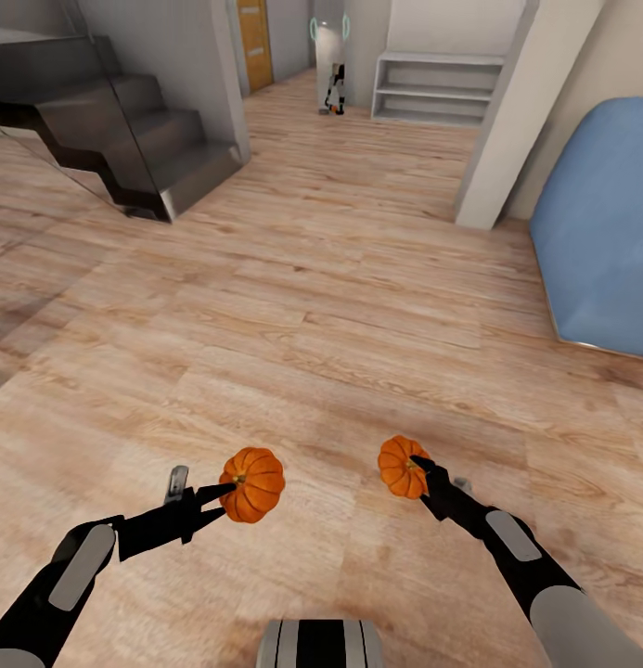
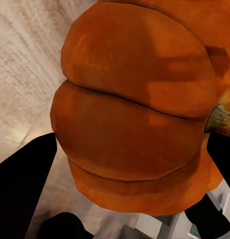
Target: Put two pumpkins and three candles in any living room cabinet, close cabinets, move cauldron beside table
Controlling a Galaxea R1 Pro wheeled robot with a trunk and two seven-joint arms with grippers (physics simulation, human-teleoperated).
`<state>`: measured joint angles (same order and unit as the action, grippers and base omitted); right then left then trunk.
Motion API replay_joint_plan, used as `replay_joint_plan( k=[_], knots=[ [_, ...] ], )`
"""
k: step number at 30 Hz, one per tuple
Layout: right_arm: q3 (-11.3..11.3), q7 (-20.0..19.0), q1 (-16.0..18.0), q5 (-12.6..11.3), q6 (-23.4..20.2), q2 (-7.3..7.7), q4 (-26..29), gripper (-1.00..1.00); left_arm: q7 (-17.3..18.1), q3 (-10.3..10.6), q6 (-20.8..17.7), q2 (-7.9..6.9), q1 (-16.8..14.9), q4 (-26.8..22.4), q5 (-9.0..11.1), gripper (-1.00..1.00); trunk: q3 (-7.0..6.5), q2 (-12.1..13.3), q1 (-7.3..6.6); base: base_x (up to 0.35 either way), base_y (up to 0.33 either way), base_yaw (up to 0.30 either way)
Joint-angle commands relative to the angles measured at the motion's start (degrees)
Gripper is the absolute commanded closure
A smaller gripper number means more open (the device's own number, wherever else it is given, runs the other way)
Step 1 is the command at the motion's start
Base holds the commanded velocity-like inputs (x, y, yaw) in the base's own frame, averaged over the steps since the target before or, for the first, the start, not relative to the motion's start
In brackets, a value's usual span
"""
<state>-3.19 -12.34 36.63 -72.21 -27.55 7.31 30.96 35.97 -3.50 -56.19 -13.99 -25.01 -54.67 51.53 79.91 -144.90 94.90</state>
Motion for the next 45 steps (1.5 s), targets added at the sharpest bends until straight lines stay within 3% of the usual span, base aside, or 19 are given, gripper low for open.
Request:
replay_joint_plan(
  k=[1, 18, 25, 30, 45],
  knots=[
    [-0.24, -0.05, 0.02, 0.00, -0.35, -0.02, -0.03, 1.00, 0.24, 0.02, -0.24, 0.01, -0.01, 0.01, -0.20, 1.00, -0.19, 0.00, -0.03, 0.000, 0.000, 0.000],
    [-0.26, -1.56, 0.02, -0.60, -0.66, -0.01, -0.03, 1.00, 0.24, 2.42, -0.26, 0.08, -0.03, 0.01, -0.20, 1.00, -3.96, 0.23, -0.47, 0.000, 0.000, 0.009],
    [-0.27, -2.04, 0.02, -0.63, -0.93, 0.05, -0.03, 1.00, 0.24, 2.46, -0.25, 0.27, -0.02, 0.01, -0.20, 1.00, -5.51, 0.32, -0.65, 0.000, 0.000, 0.255],
    [-0.32, -2.96, 0.02, -0.30, -3.54, 0.31, -0.03, 1.00, 0.24, 2.53, -0.26, 0.27, -0.03, 0.01, -0.20, 1.00, -6.62, 0.39, -0.78, 0.000, 0.000, 0.288],
    [-0.33, -3.04, 0.02, 0.02, -3.33, 0.34, -0.05, 1.00, 0.09, 2.62, -0.32, 0.19, -0.04, 0.01, -0.19, 1.00, -9.94, 0.59, -1.17, 0.000, 0.000, 0.289]
  ],
)
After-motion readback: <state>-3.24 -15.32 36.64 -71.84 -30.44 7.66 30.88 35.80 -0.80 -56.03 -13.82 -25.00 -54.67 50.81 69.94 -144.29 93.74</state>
